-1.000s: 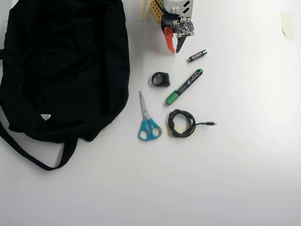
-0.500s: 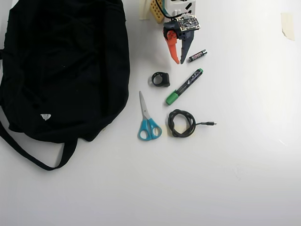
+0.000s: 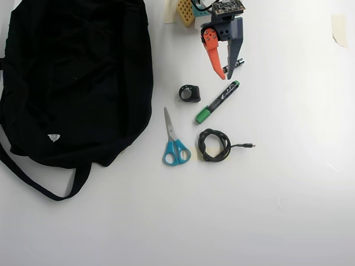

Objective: Put the green marker into the black bag

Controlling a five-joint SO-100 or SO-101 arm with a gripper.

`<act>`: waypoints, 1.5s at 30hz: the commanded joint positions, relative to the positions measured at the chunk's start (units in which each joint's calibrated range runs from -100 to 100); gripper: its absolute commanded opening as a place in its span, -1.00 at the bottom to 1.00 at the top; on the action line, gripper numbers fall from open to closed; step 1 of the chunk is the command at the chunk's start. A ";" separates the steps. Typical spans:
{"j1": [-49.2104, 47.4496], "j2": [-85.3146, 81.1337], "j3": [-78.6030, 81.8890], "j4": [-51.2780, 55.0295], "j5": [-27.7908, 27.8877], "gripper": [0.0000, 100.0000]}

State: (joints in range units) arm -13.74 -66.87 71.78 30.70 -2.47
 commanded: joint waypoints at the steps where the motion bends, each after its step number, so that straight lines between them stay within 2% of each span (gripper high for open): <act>1: 0.43 5.38 -7.18 -2.88 -0.63 -0.94; 14: 2.82 25.96 -19.58 -20.97 -0.52 -0.94; 22: 3.19 35.50 -34.31 -20.97 1.84 -0.94; 37: 5.96 48.29 -53.36 -20.88 1.84 -0.94; 45: 6.04 50.36 -56.50 -20.54 1.84 -0.94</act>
State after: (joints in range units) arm -7.94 -16.23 18.47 10.69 -0.81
